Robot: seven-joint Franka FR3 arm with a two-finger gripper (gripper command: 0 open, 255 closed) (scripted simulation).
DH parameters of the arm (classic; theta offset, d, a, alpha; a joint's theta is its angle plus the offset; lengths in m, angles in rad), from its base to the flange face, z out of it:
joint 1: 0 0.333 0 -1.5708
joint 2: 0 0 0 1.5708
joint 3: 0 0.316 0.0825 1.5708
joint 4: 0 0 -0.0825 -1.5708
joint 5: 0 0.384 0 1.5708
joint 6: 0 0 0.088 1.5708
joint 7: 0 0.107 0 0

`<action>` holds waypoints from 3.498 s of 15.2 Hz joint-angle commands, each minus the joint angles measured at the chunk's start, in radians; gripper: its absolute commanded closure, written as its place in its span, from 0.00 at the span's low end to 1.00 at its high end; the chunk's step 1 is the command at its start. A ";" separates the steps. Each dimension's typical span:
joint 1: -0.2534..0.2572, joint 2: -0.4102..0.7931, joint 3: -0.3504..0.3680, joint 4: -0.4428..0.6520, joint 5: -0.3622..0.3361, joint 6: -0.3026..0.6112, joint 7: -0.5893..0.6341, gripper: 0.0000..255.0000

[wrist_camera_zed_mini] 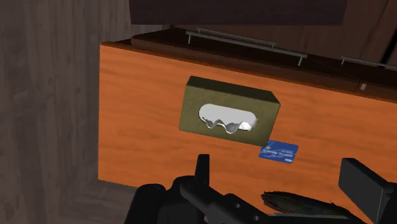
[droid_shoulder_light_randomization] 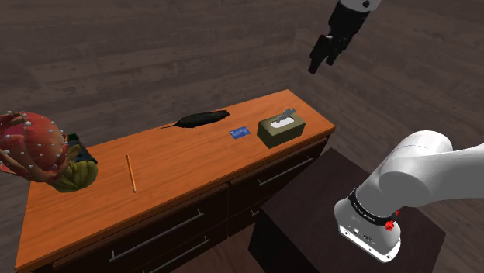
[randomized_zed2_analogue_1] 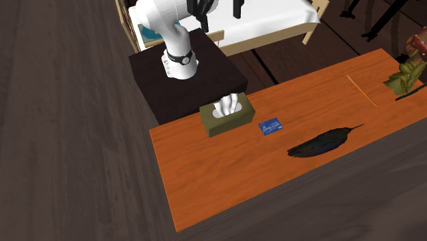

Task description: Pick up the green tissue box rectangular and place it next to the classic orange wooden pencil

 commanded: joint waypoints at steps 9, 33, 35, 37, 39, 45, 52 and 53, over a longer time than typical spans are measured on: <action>-0.074 -0.030 0.010 -0.312 0.139 0.362 0.251 0.00; -0.017 0.266 0.047 -0.551 0.412 1.005 0.435 0.00; -0.017 0.266 0.047 -0.551 0.412 1.005 0.435 1.00; -0.017 0.267 0.047 -0.550 0.412 1.005 0.435 1.00; -0.018 0.267 0.047 -0.549 0.411 1.003 0.435 1.00; -0.031 0.239 0.054 -0.539 0.397 0.965 0.449 1.00; -0.066 0.160 0.068 -0.488 0.355 0.835 0.489 1.00; -0.070 0.150 0.069 -0.479 0.350 0.817 0.494 1.00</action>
